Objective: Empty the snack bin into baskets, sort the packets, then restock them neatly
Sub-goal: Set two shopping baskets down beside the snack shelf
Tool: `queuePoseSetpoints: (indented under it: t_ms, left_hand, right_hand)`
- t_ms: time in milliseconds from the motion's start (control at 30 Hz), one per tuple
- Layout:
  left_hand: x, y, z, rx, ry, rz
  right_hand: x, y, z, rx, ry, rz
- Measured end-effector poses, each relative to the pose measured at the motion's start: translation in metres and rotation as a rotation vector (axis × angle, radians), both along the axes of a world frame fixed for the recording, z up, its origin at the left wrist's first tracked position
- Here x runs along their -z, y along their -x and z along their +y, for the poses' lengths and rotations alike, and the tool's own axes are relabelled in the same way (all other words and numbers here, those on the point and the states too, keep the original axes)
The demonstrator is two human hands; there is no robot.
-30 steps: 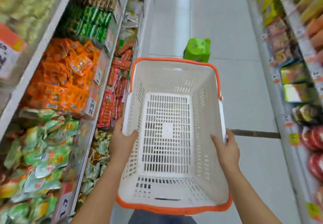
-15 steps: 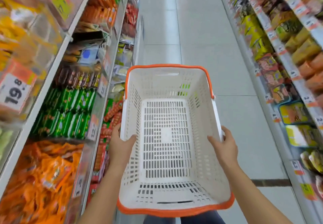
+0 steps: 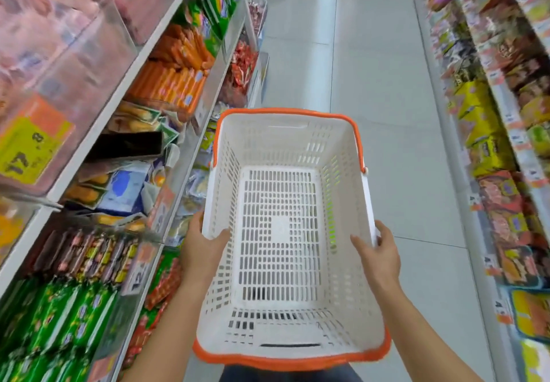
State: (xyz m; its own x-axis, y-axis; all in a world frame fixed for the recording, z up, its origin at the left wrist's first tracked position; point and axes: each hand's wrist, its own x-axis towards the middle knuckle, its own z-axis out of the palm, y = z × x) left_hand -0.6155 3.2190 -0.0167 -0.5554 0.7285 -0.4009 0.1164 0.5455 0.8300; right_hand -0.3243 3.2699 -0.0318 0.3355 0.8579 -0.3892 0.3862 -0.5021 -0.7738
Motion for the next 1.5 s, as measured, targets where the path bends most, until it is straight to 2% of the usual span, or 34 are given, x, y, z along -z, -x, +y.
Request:
queuePoseSetpoints:
  t_ms: [367, 600, 833, 1033, 1233, 1500]
  left_hand:
    - [0.103, 0.048, 0.203, 0.06, 0.245, 0.015]
    - [0.217, 0.049, 0.256, 0.039, 0.367, 0.064]
    - [0.346, 0.038, 0.239, -0.07, 0.417, 0.079]
    - [0.423, 0.044, 0.216, -0.055, 0.42, 0.122]
    - [0.46, 0.057, 0.192, 0.011, 0.437, 0.164]
    - [0.469, 0.056, 0.162, 0.057, 0.461, 0.227]
  right_hand:
    - [0.091, 0.036, 0.193, 0.043, 0.071, -0.118]
    - [0.22, 0.042, 0.242, 0.096, 0.167, -0.158]
    - [0.36, 0.045, 0.222, 0.098, 0.22, -0.168]
    - [0.441, 0.057, 0.196, 0.081, 0.209, -0.162]
    - [0.487, 0.069, 0.167, 0.073, 0.261, -0.168]
    - [0.503, 0.075, 0.13, 0.045, 0.308, -0.157]
